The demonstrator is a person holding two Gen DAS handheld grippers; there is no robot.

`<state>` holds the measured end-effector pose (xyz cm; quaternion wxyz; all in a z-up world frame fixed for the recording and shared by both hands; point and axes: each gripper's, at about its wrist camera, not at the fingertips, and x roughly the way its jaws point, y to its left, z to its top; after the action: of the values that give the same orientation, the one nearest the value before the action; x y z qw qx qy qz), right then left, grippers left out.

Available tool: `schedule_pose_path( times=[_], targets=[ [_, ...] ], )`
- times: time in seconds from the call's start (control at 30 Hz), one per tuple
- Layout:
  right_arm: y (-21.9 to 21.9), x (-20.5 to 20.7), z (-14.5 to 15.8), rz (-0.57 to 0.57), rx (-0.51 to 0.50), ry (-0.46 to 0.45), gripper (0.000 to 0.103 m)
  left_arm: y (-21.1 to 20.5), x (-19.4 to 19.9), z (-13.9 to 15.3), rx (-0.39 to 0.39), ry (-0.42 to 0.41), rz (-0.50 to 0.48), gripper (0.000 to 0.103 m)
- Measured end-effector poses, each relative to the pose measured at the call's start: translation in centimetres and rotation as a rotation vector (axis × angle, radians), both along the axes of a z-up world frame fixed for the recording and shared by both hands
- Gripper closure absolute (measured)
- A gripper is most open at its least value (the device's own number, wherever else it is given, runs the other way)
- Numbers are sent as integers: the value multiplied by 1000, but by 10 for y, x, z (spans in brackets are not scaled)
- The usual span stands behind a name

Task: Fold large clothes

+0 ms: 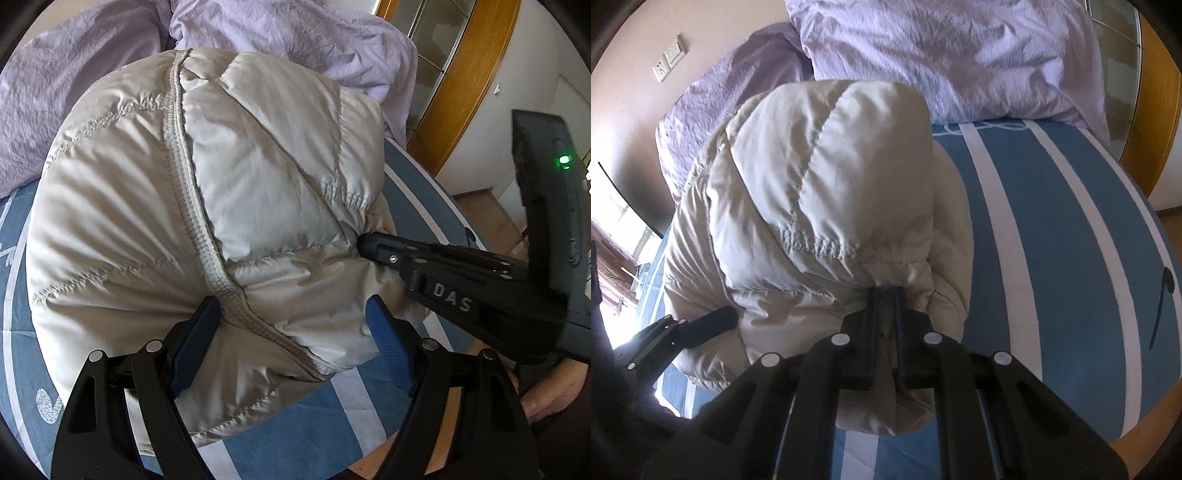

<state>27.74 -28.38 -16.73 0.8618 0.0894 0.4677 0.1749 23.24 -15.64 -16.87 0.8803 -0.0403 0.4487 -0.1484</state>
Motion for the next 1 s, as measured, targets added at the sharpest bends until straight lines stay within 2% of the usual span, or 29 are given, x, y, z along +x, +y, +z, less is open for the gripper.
schedule_pose_path(
  times=[0.23,0.37,0.6,0.77,1.0],
  targets=[
    [-7,6,-18,-20,62,43,96,3,-5,5,-20,3,-12,23],
    [-7,5,-23,-26,60,47,96,6,-10,10,-35,1,-12,24],
    [-11,5,-30,-52,91,56,96,18,-14,35,-32,-48,23,24],
    [-8,3,-29,-64,74,50,96,35,-1,61,18,-133,68,24],
    [-9,3,-30,-70,70,55,96,64,40,69,68,-143,172,24]
  ],
)
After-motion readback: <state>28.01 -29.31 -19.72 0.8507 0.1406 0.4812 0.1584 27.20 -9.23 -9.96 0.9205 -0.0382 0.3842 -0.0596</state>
